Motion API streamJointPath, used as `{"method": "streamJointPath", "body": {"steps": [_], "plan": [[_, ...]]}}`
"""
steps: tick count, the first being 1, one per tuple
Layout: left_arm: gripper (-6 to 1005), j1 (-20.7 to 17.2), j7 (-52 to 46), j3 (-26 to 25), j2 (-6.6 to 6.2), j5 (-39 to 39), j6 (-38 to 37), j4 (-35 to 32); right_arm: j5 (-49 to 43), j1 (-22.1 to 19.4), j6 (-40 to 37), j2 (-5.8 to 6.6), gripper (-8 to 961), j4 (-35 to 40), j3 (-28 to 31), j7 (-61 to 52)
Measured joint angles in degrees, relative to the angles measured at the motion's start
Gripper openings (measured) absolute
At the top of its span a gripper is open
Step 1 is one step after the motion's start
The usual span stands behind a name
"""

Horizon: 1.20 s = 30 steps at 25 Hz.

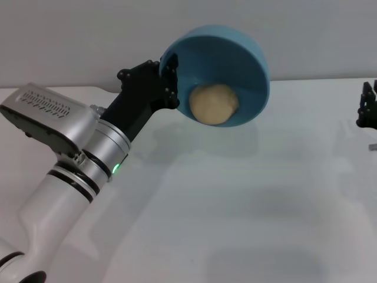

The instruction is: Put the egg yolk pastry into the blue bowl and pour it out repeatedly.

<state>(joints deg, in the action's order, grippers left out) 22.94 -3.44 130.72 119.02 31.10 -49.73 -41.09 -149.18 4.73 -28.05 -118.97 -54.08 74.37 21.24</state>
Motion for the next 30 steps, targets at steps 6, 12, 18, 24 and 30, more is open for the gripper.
{"method": "streamJointPath", "body": {"steps": [6, 12, 18, 24, 30], "plan": [[10, 1.6, -0.2, 1.0, 0.02, 0.6, -4.7, 2.5, 0.0, -0.9, -13.9, 0.02, 105, 4.9, -5.8, 0.0], [8, 1.9, 0.4, 1.8, 0.07, 2.0, -9.5, 3.1, 0.1, -1.8, -17.6, -0.10, 105, 6.1, -8.0, -0.2], [9, 2.0, 0.7, 3.5, 0.07, 7.5, -16.3, 4.1, 0.1, -2.4, -18.7, -0.19, 105, 6.3, -9.2, -1.3], [9, 1.1, 0.7, 4.5, 0.08, 8.7, -19.1, 4.6, 0.1, -2.5, -19.0, -0.20, 104, 6.6, -9.4, -1.4], [9, 0.7, 0.3, 5.0, 0.07, 9.2, -22.4, 5.3, 0.1, -2.5, -19.0, -0.21, 104, 6.8, -9.5, -1.4]]}}
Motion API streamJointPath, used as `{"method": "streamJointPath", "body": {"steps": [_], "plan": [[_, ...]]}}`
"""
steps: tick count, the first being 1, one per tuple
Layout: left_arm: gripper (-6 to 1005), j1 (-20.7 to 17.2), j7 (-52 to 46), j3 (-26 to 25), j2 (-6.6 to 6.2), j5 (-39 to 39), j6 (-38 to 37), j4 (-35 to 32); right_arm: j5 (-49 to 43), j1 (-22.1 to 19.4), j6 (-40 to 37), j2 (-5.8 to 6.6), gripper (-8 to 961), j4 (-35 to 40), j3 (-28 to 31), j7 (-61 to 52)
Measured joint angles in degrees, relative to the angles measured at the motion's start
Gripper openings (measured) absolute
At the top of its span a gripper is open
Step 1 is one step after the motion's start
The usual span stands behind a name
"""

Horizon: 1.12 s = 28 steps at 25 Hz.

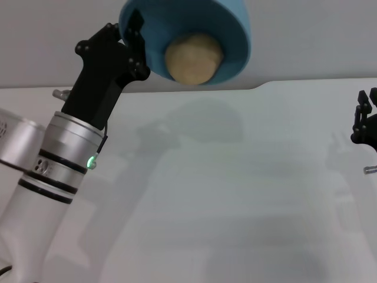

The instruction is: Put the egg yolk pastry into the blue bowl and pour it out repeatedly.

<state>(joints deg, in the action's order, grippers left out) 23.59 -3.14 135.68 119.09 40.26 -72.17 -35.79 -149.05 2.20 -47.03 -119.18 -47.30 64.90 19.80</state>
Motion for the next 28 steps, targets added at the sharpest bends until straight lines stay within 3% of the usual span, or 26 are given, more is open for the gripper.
{"method": "streamJointPath", "body": {"steps": [18, 28], "plan": [[10, 1.1, -2.8, 4.3, 0.00, 3.5, -7.7, 1.2, 0.0, 0.2, -0.7, 0.01, 105, 0.2, 0.0, -0.1], [10, 2.5, -3.3, 5.0, 0.00, 4.9, -7.4, 1.2, 0.0, 0.3, -1.4, 0.08, 104, 0.7, 0.0, -0.1]]}}
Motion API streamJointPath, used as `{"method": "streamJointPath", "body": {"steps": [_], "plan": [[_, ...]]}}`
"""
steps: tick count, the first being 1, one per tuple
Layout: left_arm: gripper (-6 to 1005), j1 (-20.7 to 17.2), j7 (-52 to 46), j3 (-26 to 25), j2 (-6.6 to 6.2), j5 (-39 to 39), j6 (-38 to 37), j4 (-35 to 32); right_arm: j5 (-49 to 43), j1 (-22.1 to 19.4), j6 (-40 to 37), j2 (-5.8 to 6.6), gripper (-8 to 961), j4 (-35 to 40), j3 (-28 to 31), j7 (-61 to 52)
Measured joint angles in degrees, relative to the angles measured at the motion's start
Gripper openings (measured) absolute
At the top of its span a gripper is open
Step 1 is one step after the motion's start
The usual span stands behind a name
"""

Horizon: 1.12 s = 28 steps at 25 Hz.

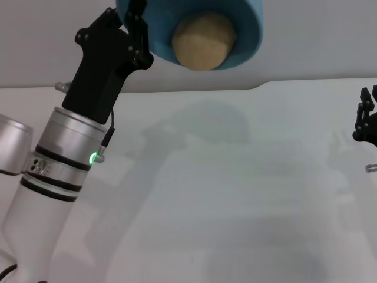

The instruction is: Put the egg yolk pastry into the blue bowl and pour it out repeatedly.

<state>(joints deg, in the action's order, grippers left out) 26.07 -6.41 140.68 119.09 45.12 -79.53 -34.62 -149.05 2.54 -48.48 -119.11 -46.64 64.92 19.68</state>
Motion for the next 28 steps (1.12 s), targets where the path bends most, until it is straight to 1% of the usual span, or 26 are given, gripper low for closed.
{"method": "streamJointPath", "body": {"steps": [4, 9, 12, 16, 21, 24, 28], "plan": [[11, 0.7, 0.6, 0.7, 0.00, 1.5, -0.5, 0.0, 0.0, 0.1, -0.2, 0.06, 105, 0.2, 0.2, 0.0], [11, 1.6, 1.3, 1.3, 0.00, 3.2, -3.0, -0.7, 0.0, 0.2, -0.6, 0.10, 105, 0.9, 0.5, 0.0], [11, 3.0, 1.2, 1.9, 0.00, 4.6, -1.5, -0.6, 0.0, 0.5, -0.7, 0.17, 104, 1.0, 0.5, 0.0], [11, 3.7, 2.2, 2.0, 0.00, 4.9, -0.5, -0.6, 0.0, 0.6, -0.8, 0.17, 104, 1.1, 0.5, 0.2], [10, 4.7, 4.3, 2.6, 0.00, 5.2, -2.1, -1.0, 0.0, 1.9, -0.9, 0.16, 105, 2.3, 0.5, 0.2], [9, 5.5, 3.3, 3.3, 0.00, 7.1, -1.0, -0.9, 0.0, 2.6, -1.0, 0.12, 105, 3.1, 0.4, 0.2], [8, 5.9, 4.7, 4.6, 0.00, 8.7, -3.1, -0.8, 0.0, 3.2, -1.5, 0.02, 105, 3.9, 0.3, 0.1]]}}
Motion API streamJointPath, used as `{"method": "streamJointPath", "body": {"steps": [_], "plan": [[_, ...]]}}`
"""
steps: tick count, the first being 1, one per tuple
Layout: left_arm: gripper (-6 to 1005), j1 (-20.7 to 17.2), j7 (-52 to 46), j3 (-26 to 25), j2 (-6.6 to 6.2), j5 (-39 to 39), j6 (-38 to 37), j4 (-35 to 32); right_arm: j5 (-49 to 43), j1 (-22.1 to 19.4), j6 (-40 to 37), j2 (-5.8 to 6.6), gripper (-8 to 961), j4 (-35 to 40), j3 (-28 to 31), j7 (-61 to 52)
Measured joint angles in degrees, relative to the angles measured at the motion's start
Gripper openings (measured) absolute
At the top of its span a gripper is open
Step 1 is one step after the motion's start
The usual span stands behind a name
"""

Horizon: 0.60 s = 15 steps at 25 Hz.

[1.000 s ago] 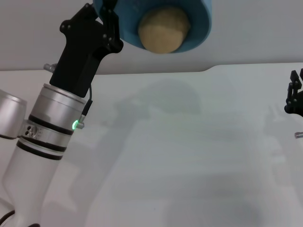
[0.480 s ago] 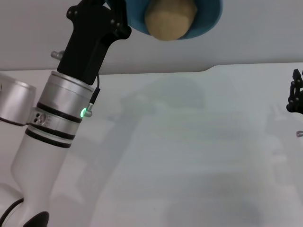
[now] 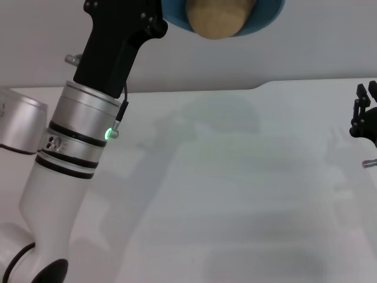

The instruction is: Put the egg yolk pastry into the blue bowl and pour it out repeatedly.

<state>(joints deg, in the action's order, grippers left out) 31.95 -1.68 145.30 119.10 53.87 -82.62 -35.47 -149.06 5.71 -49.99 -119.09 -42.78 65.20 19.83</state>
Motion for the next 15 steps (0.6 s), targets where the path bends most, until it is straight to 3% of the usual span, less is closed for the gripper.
{"method": "streamJointPath", "body": {"steps": [2, 7, 12, 15], "plan": [[8, 0.0, -1.0, 0.2, 0.00, 0.8, 0.1, 0.0, 0.0, 0.3, -0.3, -0.01, 105, 0.4, -0.1, -0.1], [9, -0.8, 1.7, 0.7, 0.00, -0.6, -8.1, -0.5, 0.0, 0.7, -0.5, -0.04, 104, 0.9, -0.1, -0.2], [10, -0.1, 1.3, 0.5, 0.00, 1.4, 0.1, -0.3, 0.0, 1.0, -0.9, -0.07, 104, 1.0, -0.2, -0.3], [10, -0.6, 1.4, 0.4, 0.00, 1.0, -2.7, -0.7, 0.0, 1.0, -1.0, -0.08, 104, 1.1, -0.2, -0.3]]}}
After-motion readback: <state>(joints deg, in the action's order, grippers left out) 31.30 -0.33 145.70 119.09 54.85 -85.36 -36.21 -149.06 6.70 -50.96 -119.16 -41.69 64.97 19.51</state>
